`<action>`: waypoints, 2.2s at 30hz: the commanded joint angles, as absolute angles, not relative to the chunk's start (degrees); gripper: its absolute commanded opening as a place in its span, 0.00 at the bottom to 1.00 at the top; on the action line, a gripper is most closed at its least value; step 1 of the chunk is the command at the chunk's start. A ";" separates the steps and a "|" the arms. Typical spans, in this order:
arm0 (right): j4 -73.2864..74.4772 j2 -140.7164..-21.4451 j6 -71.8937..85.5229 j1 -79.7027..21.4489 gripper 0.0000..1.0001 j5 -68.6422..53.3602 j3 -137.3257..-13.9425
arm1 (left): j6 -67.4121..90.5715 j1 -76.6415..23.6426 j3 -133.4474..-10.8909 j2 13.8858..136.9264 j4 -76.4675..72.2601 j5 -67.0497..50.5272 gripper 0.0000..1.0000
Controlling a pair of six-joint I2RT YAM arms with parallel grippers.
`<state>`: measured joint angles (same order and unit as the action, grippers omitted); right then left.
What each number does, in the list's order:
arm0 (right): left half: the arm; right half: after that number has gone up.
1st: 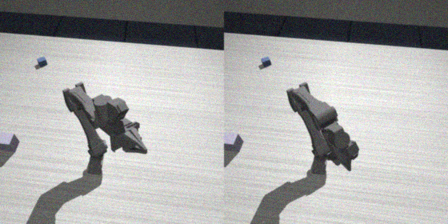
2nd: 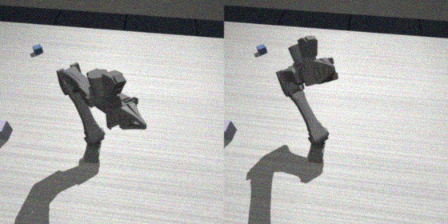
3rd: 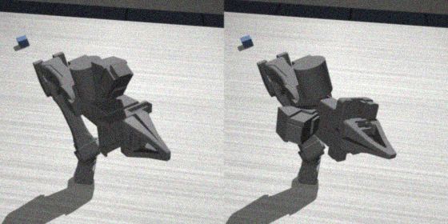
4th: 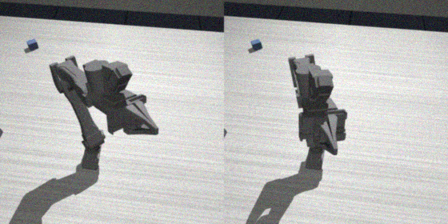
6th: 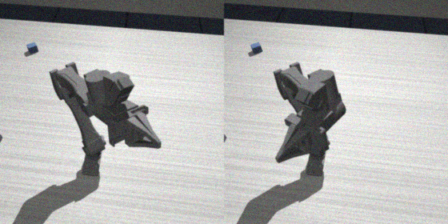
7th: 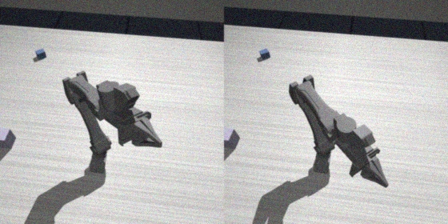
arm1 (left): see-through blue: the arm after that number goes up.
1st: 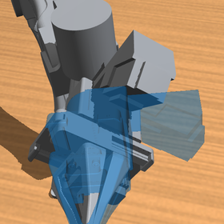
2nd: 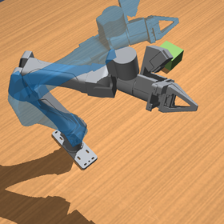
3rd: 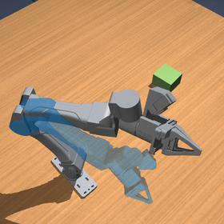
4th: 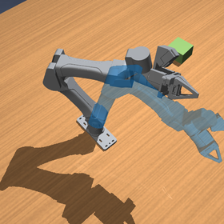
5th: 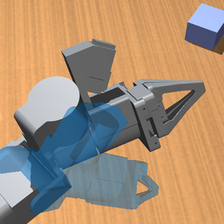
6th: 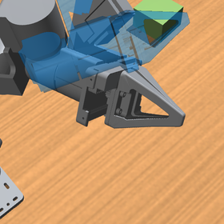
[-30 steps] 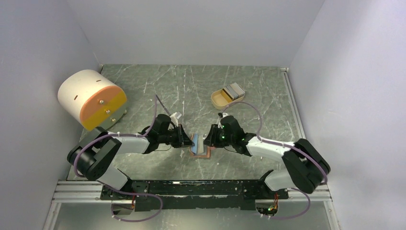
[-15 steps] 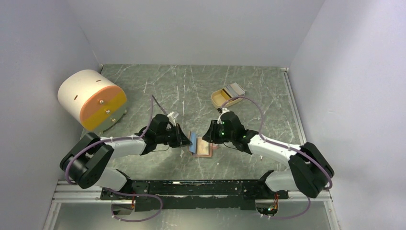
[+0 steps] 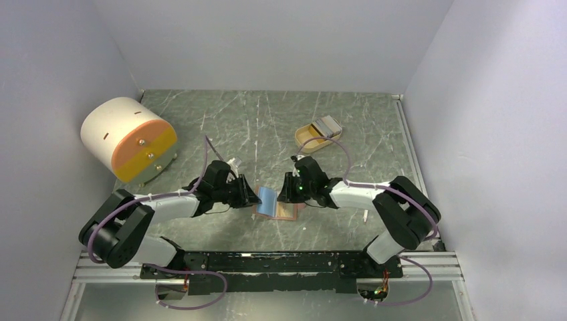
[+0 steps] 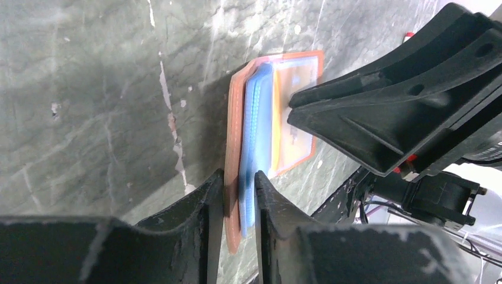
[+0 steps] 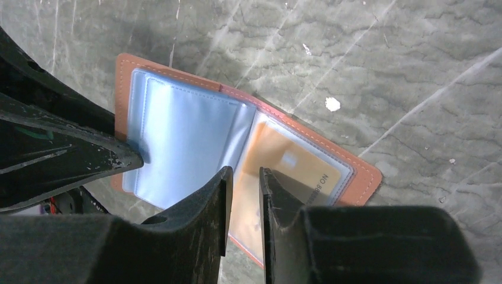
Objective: Put the credit cards into the card holder
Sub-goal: Insert the credit card into the card holder, then pick up the credit card from the storage box.
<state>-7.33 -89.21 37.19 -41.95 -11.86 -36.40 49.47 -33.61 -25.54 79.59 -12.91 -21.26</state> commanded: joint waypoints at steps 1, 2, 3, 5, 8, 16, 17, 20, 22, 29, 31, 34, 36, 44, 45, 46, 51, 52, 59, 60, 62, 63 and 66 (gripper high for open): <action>-5.14 -88.41 34.97 -42.10 0.28 -11.10 -38.48 | 48.95 -32.92 -24.21 78.05 -14.44 -23.15 0.31; -3.87 -87.79 34.36 -42.10 0.29 -10.73 -39.34 | 48.95 -32.88 -24.15 78.17 -14.71 -23.42 0.31; -2.86 -87.11 33.79 -42.17 0.31 -10.21 -40.37 | 48.86 -32.87 -24.10 78.40 -15.10 -23.59 0.32; -0.32 -86.31 32.77 -42.10 0.33 -9.50 -42.76 | 48.75 -32.86 -23.94 78.92 -16.34 -24.51 0.33; 2.01 -85.96 31.20 -42.02 0.36 -7.91 -45.65 | 48.62 -32.87 -23.73 79.65 -17.60 -25.31 0.34; 9.69 -88.59 21.76 -37.88 0.46 0.84 -58.42 | 47.10 -32.82 -24.10 80.18 -16.27 -24.52 0.23; 11.70 -89.70 20.20 -37.25 0.48 3.53 -61.22 | 47.03 -32.86 -24.05 80.26 -16.54 -24.63 0.21; 13.95 -93.79 15.84 -35.00 0.55 11.39 -67.03 | 47.48 -32.87 -23.54 80.34 -17.89 -25.36 0.20; 14.64 -96.74 13.05 -32.97 0.58 15.37 -71.04 | 47.70 -32.82 -23.28 80.36 -18.59 -25.66 0.19; 17.39 -108.24 2.47 -27.92 0.65 27.32 -82.44 | 48.74 -32.86 -21.42 80.15 -20.78 -26.74 0.20; 17.97 -110.55 -0.23 -27.17 0.67 29.09 -84.55 | 49.07 -32.89 -21.05 80.05 -21.65 -27.23 0.20; 18.74 -114.65 -3.43 -26.09 0.69 29.45 -87.53 | 49.14 -32.95 -21.03 80.06 -21.93 -27.47 0.20; 19.84 -117.43 -4.96 -25.96 0.70 30.71 -89.44 | 49.13 -32.94 -20.93 80.02 -22.13 -27.57 0.20; 17.25 -120.91 -11.08 -25.80 0.73 36.81 -89.57 | 48.88 -32.88 -20.85 78.56 -21.07 -27.05 0.20; 17.30 -121.31 -11.42 -25.85 0.73 37.21 -89.67 | 48.87 -32.90 -20.93 78.43 -20.93 -26.94 0.20; 17.20 -121.68 -11.69 -25.88 0.73 37.69 -89.97 | 48.94 -32.93 -21.00 78.35 -20.92 -26.98 0.20; 16.28 -123.01 -13.31 -25.84 0.74 40.99 -89.70 | 49.59 -32.94 -20.75 78.49 -21.68 -27.12 0.20; 15.92 -123.06 -13.50 -25.84 0.74 41.18 -89.52 | 49.65 -32.90 -20.54 78.41 -21.81 -27.05 0.20; 15.76 -122.14 -13.23 -25.84 0.66 41.21 -89.68 | 49.51 -32.92 -20.33 77.52 -20.71 -26.59 0.20; 15.86 -121.90 -13.08 -25.84 0.64 41.24 -89.77 | 49.43 -32.95 -20.53 77.44 -20.53 -26.58 0.20; 15.91 -121.39 -12.87 -25.84 0.62 41.10 -89.82 | 49.30 -32.89 -20.81 77.58 -20.20 -26.60 0.20; 15.84 -121.19 -12.84 -25.84 0.60 40.92 -89.74 | 49.22 -32.94 -20.90 77.67 -20.20 -26.66 0.19; 15.80 -120.77 -12.74 -25.88 0.55 40.49 -89.55 | 49.26 -32.90 -20.94 78.12 -20.43 -26.90 0.19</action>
<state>16.99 -121.99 -12.29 -26.44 38.37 -88.68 49.52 -33.19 -20.49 78.54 -19.86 -26.17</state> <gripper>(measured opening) 0.588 0.197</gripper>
